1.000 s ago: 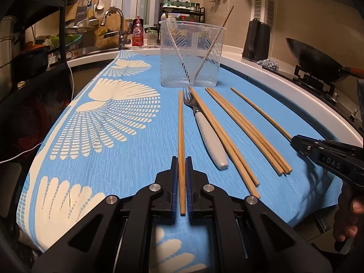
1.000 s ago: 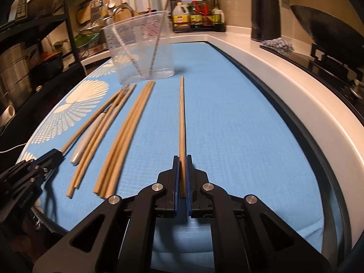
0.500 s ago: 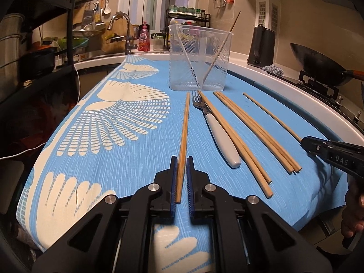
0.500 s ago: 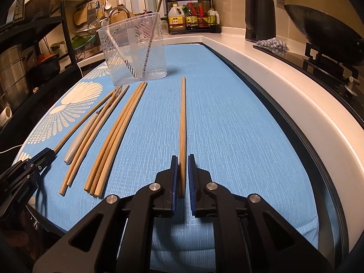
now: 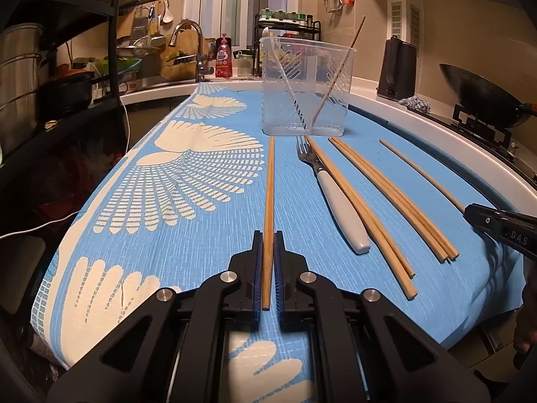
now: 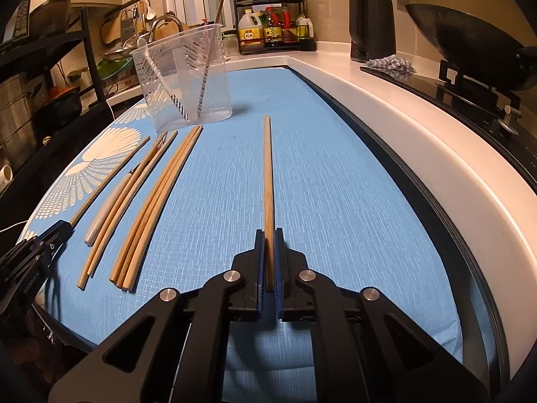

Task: Organize utensils
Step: 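Lift chopstick with left tool while right tool lifts its chopstick toward container, then drop chopstick into container opening left tool while right tool releases its chopstick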

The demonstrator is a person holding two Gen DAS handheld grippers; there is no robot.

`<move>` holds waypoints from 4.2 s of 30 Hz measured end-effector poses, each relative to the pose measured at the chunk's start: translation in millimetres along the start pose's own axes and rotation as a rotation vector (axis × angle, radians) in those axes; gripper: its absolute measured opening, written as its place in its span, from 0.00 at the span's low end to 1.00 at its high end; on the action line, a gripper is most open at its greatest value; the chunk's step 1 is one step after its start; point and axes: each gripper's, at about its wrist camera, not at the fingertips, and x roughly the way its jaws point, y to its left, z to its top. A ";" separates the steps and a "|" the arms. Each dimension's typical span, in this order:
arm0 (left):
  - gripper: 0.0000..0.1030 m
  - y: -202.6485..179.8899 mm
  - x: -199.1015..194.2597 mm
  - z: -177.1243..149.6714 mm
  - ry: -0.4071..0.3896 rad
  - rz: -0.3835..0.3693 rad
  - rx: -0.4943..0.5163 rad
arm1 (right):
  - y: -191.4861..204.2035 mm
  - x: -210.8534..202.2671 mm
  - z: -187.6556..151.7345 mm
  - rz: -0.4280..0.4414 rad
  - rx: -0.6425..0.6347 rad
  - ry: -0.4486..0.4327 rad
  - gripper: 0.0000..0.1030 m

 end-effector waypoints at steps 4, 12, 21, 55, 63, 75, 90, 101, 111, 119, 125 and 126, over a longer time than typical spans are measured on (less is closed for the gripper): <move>0.07 -0.7 0.2 -1.2 -0.006 -0.001 0.000 | 0.8 0.6 0.0 0.006 0.001 -0.001 0.07; 0.07 -2.6 -0.3 -1.4 -0.007 0.009 0.015 | 0.7 0.2 -0.6 0.007 -0.005 -0.005 0.07; 0.06 -5.8 -0.6 -1.3 -0.006 0.015 0.035 | 1.0 0.8 0.2 0.004 -0.012 -0.006 0.06; 0.06 3.5 -47.2 90.7 -0.190 -0.062 0.057 | 10.0 -80.6 76.1 0.064 -0.069 -0.237 0.05; 0.06 21.5 -36.6 146.9 -0.180 -0.133 -0.019 | 13.8 -89.7 132.4 0.086 -0.064 -0.262 0.05; 0.06 23.7 -15.6 190.6 -0.065 -0.204 -0.062 | 22.2 -84.9 183.2 0.148 -0.061 -0.234 0.05; 0.06 24.1 -8.6 259.3 -0.019 -0.241 -0.048 | 43.7 -92.8 257.8 0.225 -0.093 -0.276 0.05; 0.06 19.2 3.0 358.7 -0.129 -0.269 -0.033 | 71.0 -90.6 349.1 0.263 -0.095 -0.419 0.05; 0.06 20.9 82.5 349.8 -0.054 -0.266 -0.044 | 76.8 -10.6 346.3 0.227 -0.086 -0.367 0.05; 0.06 21.4 131.2 313.8 0.026 -0.294 -0.070 | 69.6 38.1 316.4 0.220 -0.065 -0.267 0.08; 0.22 29.9 118.2 305.4 0.005 -0.261 -0.092 | 63.6 35.4 295.9 0.211 -0.060 -0.229 0.18; 0.25 29.0 109.0 304.4 -0.012 -0.251 -0.082 | 63.0 31.4 293.9 0.206 -0.063 -0.235 0.22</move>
